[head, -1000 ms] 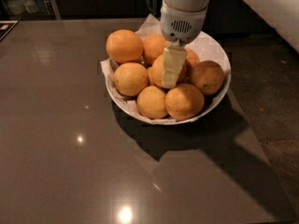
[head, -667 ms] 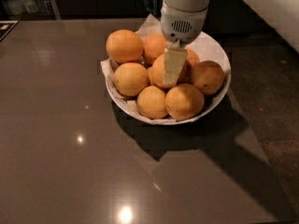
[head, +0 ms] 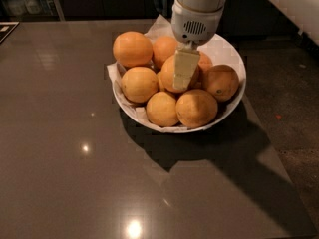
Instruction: Pick orange from white bowl
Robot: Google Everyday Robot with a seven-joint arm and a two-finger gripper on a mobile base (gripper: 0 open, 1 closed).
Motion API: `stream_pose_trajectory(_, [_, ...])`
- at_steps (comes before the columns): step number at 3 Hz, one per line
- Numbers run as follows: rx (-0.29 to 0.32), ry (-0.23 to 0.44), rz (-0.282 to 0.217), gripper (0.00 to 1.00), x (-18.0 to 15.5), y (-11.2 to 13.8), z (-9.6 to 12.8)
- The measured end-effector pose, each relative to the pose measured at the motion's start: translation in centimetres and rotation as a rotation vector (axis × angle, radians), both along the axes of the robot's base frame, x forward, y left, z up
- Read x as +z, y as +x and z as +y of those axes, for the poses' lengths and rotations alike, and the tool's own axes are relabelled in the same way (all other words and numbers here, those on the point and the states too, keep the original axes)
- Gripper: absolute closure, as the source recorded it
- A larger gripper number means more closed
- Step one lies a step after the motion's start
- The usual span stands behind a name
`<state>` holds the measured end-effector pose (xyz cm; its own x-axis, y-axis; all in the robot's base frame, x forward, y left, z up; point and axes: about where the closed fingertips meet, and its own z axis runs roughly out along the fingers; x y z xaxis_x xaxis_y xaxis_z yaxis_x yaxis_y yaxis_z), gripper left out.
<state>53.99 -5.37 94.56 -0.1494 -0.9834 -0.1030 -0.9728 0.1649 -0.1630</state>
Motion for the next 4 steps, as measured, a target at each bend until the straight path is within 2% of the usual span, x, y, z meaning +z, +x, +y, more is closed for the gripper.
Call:
stream_pose_trajectory(1, [0.022,0.031,-0.051,1.00,1.3,-0.5,0.3])
stream_pose_trajectory(2, [0.030,0.033,-0.063,1.00,1.5,-0.4,0.6])
stream_pose_trajectory(4, [0.044,0.160,-0.088,1.00,4.9,-5.0,0.7])
